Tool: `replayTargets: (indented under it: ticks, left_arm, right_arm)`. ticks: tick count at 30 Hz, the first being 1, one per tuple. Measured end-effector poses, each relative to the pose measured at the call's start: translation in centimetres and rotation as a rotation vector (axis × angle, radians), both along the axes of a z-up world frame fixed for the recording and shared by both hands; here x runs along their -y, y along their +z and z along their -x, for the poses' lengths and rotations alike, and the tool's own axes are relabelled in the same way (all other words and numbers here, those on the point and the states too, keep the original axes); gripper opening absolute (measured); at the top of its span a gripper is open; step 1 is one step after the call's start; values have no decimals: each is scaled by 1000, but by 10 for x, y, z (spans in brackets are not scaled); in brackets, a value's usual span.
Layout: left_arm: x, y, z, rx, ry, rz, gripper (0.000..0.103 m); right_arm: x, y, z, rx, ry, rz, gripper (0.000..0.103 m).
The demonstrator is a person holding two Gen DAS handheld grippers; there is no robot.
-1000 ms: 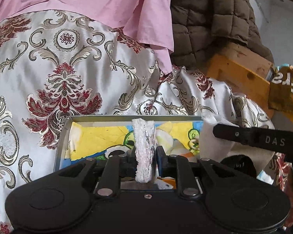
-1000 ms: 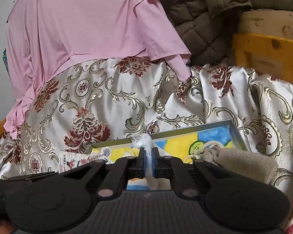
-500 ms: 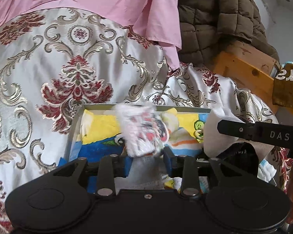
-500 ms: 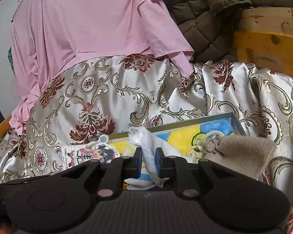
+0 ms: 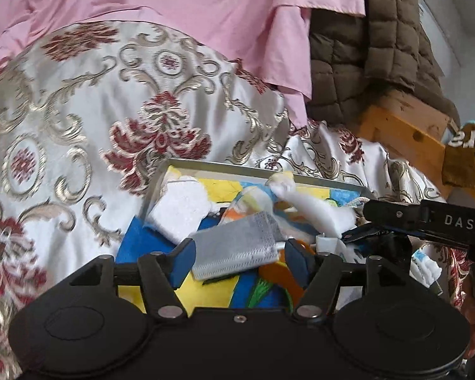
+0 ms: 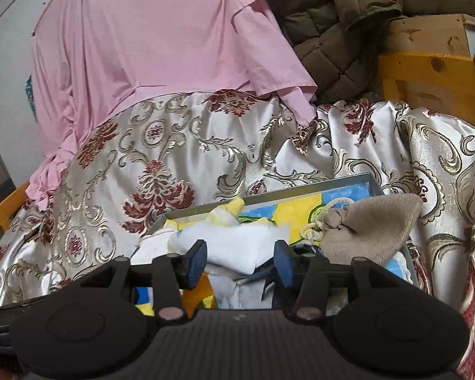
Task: Organize soft objects
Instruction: 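Open the left tool to drop the strip while the right tool releases the white cloth, then withdraw both open tools from the tray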
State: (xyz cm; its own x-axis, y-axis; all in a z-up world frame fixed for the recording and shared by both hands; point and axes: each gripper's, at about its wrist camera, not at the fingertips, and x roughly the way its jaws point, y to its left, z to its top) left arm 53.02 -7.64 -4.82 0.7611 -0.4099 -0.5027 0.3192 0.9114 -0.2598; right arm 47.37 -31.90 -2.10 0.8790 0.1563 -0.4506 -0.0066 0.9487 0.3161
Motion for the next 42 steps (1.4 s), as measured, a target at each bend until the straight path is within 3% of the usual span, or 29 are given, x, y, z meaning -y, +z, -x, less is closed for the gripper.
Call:
replayTargets:
  ticks: [11, 15, 17, 29, 42]
  left_arm:
    - [-17, 15, 54, 89, 65, -7, 83]
    - [-21, 23, 67, 98, 79, 3, 84]
    - [-22, 25, 74, 108, 90, 10, 91]
    - [-29, 42, 127, 151, 140, 31, 100]
    - [-37, 75, 224, 195, 209, 22, 102]
  right_arm:
    - [-16, 11, 55, 69, 30, 47, 79]
    - [-22, 19, 74, 99, 45, 102, 87]
    - [-25, 22, 82, 109, 55, 127, 91]
    - [-27, 36, 132, 148, 62, 149, 102]
    - [-42, 63, 226, 188, 73, 208, 103]
